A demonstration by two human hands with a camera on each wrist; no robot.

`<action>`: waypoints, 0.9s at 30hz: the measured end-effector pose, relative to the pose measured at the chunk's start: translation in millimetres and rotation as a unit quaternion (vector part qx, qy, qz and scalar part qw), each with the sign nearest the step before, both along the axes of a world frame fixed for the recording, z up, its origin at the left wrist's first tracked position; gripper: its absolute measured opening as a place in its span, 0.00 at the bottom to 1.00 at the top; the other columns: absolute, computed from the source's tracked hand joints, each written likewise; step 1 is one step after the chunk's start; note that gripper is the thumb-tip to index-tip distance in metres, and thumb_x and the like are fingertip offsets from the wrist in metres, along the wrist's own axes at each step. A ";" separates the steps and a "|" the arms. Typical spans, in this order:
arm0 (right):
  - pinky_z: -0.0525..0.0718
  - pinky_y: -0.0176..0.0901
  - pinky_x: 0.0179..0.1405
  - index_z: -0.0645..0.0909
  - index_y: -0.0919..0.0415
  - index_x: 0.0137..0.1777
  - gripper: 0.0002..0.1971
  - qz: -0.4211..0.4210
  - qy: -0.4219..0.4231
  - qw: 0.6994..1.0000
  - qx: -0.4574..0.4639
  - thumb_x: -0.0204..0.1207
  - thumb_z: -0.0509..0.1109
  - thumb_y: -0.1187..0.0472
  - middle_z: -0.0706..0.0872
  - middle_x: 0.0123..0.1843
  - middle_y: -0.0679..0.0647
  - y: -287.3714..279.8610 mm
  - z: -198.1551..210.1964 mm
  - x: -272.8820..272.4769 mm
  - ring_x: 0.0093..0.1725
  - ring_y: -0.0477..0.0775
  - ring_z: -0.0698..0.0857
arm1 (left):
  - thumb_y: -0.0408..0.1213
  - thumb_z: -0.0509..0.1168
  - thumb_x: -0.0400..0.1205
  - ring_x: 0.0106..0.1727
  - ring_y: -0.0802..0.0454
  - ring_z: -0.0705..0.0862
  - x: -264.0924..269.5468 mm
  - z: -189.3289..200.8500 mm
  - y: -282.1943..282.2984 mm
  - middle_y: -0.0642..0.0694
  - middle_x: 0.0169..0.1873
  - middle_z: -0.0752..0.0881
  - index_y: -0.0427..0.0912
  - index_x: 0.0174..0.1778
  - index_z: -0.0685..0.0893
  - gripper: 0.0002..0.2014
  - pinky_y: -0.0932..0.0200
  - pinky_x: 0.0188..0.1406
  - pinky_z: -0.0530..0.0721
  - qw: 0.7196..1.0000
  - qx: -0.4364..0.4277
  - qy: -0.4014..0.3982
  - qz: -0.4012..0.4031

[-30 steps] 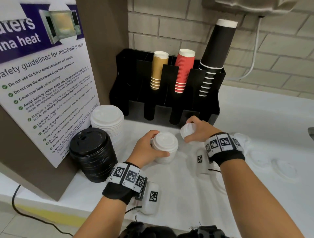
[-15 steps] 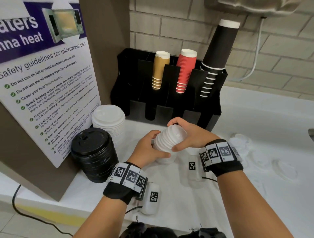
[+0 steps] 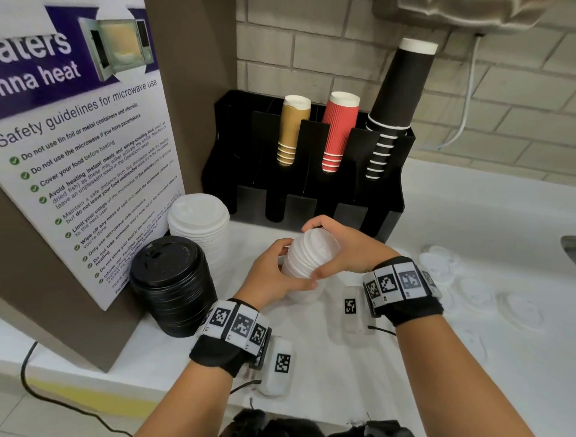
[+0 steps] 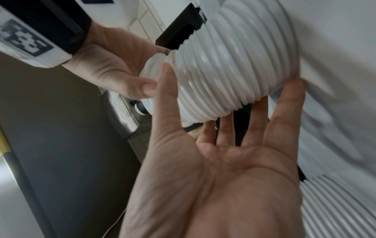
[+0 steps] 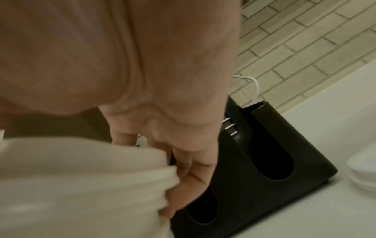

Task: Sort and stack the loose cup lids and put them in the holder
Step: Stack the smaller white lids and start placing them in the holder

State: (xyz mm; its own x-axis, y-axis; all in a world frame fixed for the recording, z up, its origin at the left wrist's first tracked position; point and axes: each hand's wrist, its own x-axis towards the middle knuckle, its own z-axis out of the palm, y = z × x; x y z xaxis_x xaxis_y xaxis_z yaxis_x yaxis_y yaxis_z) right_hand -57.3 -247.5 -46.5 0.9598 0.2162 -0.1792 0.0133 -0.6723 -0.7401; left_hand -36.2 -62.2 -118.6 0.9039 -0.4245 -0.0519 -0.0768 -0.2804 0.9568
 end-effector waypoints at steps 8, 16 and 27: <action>0.82 0.48 0.61 0.70 0.40 0.65 0.36 -0.017 0.000 1.000 0.015 0.61 0.84 0.58 0.76 0.62 0.44 -13.1 4.7 -3.6 0.64 0.49 0.77 | 0.41 0.83 0.66 0.57 0.64 0.78 -1.0 0.5 -2.3 0.62 0.56 0.80 0.57 0.65 0.75 0.34 0.69 0.50 0.77 1.000 -0.015 -0.024 -0.001; 0.81 0.48 0.63 0.71 0.40 0.66 0.39 0.007 0.018 1.000 -0.002 0.57 0.86 0.57 0.74 0.64 0.41 -0.3 -1.5 1.3 0.65 0.47 0.74 | 0.42 0.83 0.66 0.64 0.54 0.80 -2.3 2.0 -1.8 0.53 0.62 0.82 0.51 0.68 0.77 0.35 0.56 0.64 0.80 1.000 -0.008 -0.025 0.004; 0.83 0.53 0.63 0.75 0.39 0.62 0.33 -0.082 -0.020 0.984 0.157 0.59 0.85 0.57 0.80 0.62 0.46 -12.1 -20.3 -11.2 0.63 0.51 0.80 | 0.36 0.70 0.79 0.52 0.47 0.84 3.6 17.4 6.7 0.49 0.54 0.79 0.49 0.67 0.79 0.20 0.47 0.59 0.85 0.995 -0.021 0.064 0.072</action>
